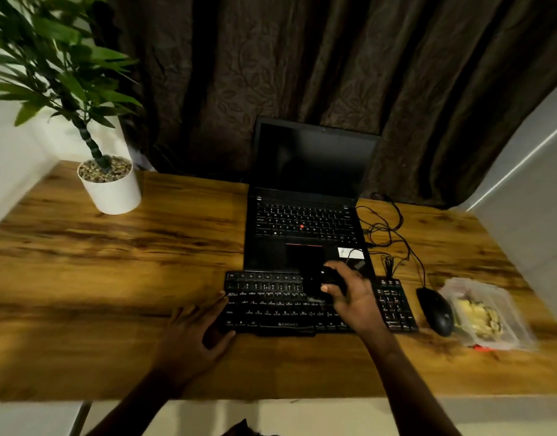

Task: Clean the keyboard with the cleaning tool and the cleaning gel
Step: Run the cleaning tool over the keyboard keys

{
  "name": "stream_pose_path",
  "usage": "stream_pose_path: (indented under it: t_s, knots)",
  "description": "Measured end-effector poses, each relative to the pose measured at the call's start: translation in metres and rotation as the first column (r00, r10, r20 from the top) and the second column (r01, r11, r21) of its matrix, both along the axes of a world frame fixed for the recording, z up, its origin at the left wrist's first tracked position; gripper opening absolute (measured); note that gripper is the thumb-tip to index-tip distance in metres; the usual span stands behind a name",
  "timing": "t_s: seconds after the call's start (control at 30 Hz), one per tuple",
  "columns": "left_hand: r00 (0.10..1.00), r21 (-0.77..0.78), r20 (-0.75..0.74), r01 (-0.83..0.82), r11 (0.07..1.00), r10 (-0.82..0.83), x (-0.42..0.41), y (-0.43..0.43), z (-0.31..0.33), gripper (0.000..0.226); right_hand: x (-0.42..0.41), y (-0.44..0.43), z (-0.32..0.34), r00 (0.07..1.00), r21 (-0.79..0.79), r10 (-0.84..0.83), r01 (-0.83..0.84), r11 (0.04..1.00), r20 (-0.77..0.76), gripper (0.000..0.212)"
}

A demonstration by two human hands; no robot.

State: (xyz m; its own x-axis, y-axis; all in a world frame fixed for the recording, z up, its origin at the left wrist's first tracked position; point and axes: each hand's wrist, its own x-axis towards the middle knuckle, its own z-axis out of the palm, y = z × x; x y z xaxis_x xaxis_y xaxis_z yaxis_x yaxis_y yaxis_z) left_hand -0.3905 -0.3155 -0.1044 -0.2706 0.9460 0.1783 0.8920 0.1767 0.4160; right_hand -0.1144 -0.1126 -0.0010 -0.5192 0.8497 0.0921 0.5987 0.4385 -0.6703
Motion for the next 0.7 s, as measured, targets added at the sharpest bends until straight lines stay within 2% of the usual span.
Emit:
stream_pose_path:
  t_s: [0.2, 0.43, 0.6, 0.7]
  knots:
    - [0.999, 0.031, -0.049, -0.002, 1.0, 0.003, 0.0, 0.002, -0.002, 0.073, -0.005, -0.002, 0.005, 1.0, 0.002, 0.021, -0.021, 1.0, -0.019, 0.042]
    - [0.997, 0.042, -0.073, -0.004, 0.999, 0.007, -0.001, 0.002, 0.001, 0.071, 0.018, -0.004, 0.007, 0.997, 0.089, -0.065, 0.068, 0.994, -0.037, 0.036]
    - [0.998, -0.013, -0.054, 0.02, 1.0, -0.02, -0.003, 0.004, 0.0, 0.073, -0.023, -0.017, -0.003, 0.995, 0.075, 0.004, 0.004, 0.997, -0.099, 0.037]
    - [0.999, -0.028, -0.043, 0.009, 1.0, -0.01, -0.002, 0.004, 0.0, 0.073, -0.035, -0.02, 0.0, 0.994, 0.01, -0.006, 0.007, 1.0, -0.112, 0.039]
